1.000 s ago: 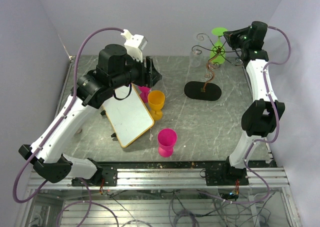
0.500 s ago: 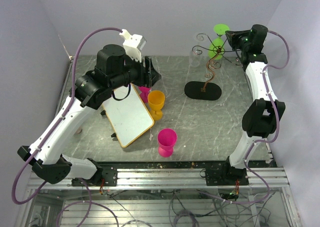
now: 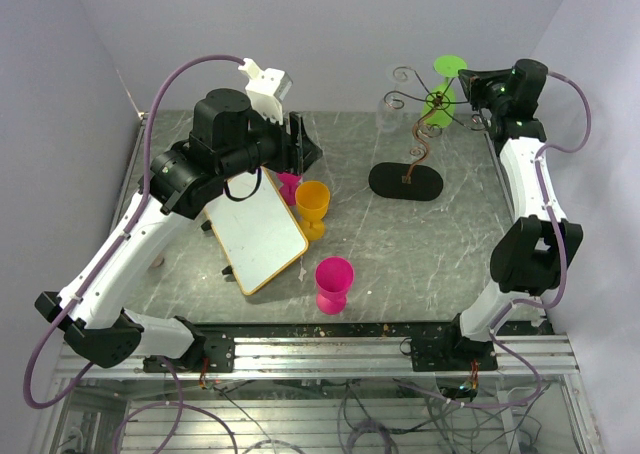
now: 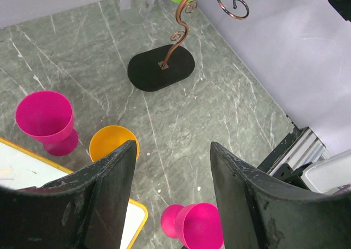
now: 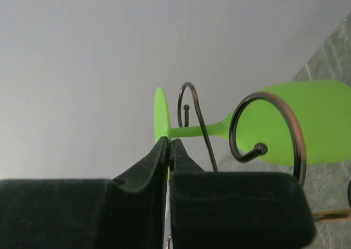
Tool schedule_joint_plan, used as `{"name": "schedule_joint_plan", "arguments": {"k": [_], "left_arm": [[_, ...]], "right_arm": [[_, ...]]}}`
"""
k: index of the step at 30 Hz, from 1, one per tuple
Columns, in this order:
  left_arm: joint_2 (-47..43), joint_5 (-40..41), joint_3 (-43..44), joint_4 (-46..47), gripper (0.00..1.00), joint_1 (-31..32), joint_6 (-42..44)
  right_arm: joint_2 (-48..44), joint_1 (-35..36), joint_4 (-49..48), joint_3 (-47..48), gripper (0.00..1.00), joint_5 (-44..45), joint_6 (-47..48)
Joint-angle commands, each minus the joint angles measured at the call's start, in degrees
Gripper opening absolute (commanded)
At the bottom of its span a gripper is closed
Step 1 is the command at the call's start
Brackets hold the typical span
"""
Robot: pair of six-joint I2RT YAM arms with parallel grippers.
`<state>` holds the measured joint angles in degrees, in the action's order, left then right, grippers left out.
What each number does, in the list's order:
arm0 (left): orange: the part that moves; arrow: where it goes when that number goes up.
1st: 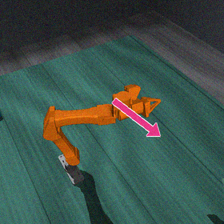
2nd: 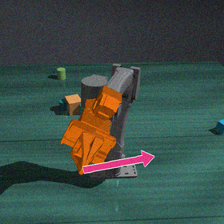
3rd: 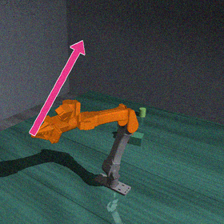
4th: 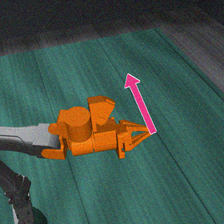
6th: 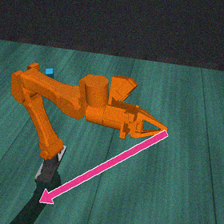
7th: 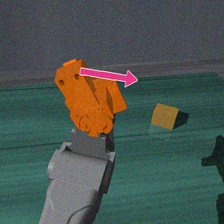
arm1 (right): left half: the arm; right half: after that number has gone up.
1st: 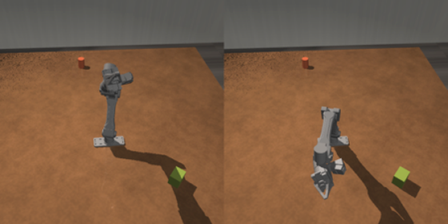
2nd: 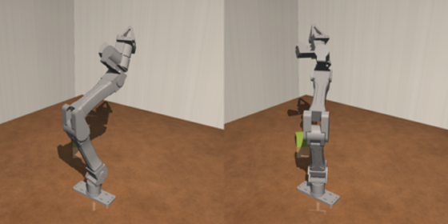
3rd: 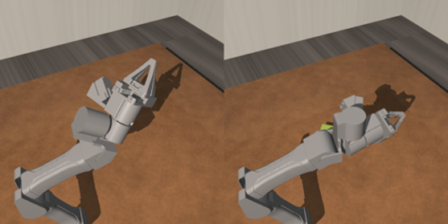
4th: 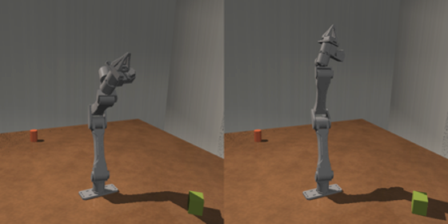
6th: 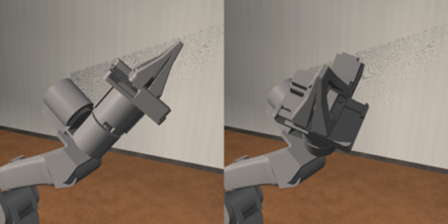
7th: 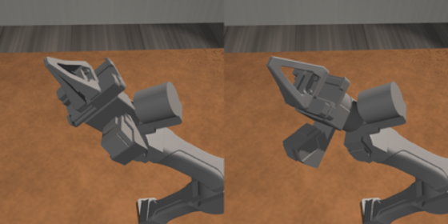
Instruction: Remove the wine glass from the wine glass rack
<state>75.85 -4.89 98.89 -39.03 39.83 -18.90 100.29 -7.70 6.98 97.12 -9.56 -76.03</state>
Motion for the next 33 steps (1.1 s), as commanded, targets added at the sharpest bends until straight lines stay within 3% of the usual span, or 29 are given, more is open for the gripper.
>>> {"name": "schedule_joint_plan", "arguments": {"k": [1, 13, 24, 28, 33], "left_arm": [[-0.7, 0.1, 0.7, 1.4, 0.67, -0.3, -0.1], [-0.1, 0.4, 1.1, 1.3, 0.69, -0.3, -0.2], [-1.0, 3.4, 0.0, 1.2, 0.75, -0.6, -0.1], [-1.3, -2.3, -2.8, 5.2, 0.77, -4.9, -2.3], [-0.3, -20.8, -6.1, 18.0, 0.79, -16.4, -10.2]], "right_arm": [[-3.2, -0.2, -2.8, -1.8, 0.00, -2.6, -0.3], [1.8, 3.3, -7.0, 1.6, 0.00, -5.0, -5.4], [13.8, 5.9, -11.1, 17.7, 0.00, -0.2, -7.8], [17.7, 6.9, -17.5, 23.9, 0.00, -1.6, -8.0], [16.3, 9.0, -25.9, 25.5, 0.00, -5.4, -10.4]]}}
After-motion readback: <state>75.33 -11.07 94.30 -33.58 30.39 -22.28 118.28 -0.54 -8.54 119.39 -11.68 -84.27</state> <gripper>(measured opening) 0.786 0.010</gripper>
